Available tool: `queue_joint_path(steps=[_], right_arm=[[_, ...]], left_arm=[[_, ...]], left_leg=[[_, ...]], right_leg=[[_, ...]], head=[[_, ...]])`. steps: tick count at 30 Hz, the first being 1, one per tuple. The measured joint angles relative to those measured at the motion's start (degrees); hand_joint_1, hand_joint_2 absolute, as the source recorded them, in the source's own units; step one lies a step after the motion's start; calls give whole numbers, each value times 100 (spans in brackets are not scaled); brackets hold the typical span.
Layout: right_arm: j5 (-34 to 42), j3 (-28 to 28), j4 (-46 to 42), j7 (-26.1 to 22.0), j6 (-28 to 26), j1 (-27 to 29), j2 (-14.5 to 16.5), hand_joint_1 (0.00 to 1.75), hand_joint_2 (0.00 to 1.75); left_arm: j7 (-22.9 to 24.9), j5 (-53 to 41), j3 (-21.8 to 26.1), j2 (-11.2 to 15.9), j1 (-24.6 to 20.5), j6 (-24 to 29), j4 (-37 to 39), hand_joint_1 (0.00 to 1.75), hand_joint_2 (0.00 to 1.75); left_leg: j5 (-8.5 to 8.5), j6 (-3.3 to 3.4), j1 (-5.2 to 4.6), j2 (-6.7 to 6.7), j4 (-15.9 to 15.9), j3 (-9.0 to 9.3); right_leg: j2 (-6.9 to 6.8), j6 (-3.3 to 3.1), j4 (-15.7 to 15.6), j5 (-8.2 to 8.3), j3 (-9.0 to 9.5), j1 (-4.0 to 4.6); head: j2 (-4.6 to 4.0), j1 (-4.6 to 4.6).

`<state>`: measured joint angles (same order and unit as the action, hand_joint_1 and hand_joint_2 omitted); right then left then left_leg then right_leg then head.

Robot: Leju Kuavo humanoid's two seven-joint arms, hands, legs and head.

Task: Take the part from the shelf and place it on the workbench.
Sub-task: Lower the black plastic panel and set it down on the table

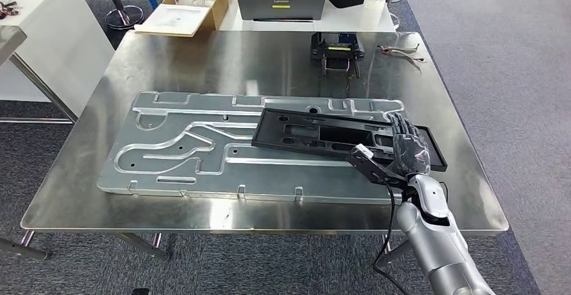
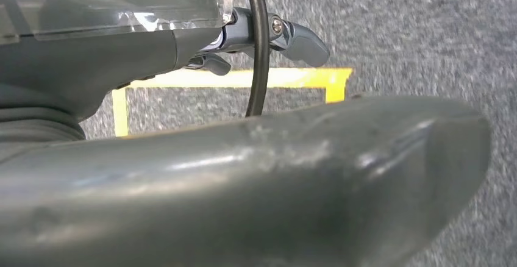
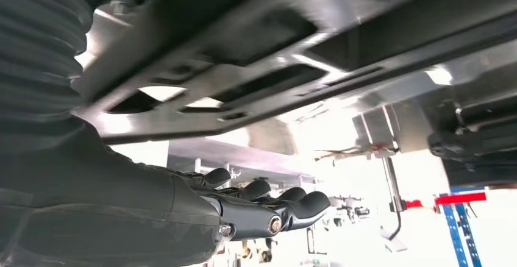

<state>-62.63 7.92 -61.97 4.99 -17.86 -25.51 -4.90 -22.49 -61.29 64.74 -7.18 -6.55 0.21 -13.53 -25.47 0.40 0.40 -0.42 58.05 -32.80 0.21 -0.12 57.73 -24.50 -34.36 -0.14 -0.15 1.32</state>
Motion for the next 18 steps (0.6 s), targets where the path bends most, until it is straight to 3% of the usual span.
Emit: queue_joint_path(steps=[2,3,5,7,8,10,12,16,17,18], right_arm=[[23,-8,-29,-27,3,51,11,0,175],[32,-8,-53,-39,4,80,21,0,175],[48,-9,-100,-66,3,140,43,0,175],[61,-9,-154,-87,1,202,63,0,175],[67,-9,-191,-95,-1,232,73,0,175],[75,-9,-280,-107,-2,279,89,0,175],[79,-11,-369,-110,2,316,93,0,175],[69,-5,-455,-130,13,461,111,0,175],[64,-3,-468,-133,14,497,117,0,175],[59,-3,-478,-137,14,520,119,0,175]], left_arm=[[-16,8,20,1,6,-18,1,0,0],[-21,9,29,1,9,-21,2,0,0],[-28,13,51,1,13,-28,3,0,0],[-32,16,73,4,20,-32,3,0,0],[-36,17,80,6,23,-34,3,0,0],[-45,18,85,9,20,-39,3,0,0],[-56,16,85,6,9,-52,4,0,0],[-70,14,87,0,10,-78,7,0,0],[-70,14,87,-2,5,-79,8,0,0],[-71,14,87,-4,2,-80,9,0,0]], left_leg=[[-141,-63,5,4,111,-39],[-323,-94,11,7,317,-112],[-789,-150,36,9,988,-337],[-1019,-192,57,10,1459,-442],[-972,-207,70,10,1395,-349],[-714,-231,104,10,716,107],[-532,-200,96,-8,118,438],[-347,4,47,-17,7,381],[-273,57,48,-6,-10,334],[-194,103,57,6,-27,270]], right_leg=[[-18,-68,-80,73,4,-35],[-30,-99,-115,112,-9,-54],[-43,-126,-122,168,-73,-55],[-50,-113,-95,221,-164,-59],[-52,-97,-74,248,-215,-65],[-51,-43,-9,300,-316,-85],[-43,30,53,352,-388,-82],[-25,186,8,486,-435,-101],[-23,214,65,383,-477,-114],[-20,231,232,165,-547,-119]], head=[[0,1],[0,2],[0,3],[0,3],[0,4],[0,3],[0,1],[0,-2],[0,-3],[0,-4]])
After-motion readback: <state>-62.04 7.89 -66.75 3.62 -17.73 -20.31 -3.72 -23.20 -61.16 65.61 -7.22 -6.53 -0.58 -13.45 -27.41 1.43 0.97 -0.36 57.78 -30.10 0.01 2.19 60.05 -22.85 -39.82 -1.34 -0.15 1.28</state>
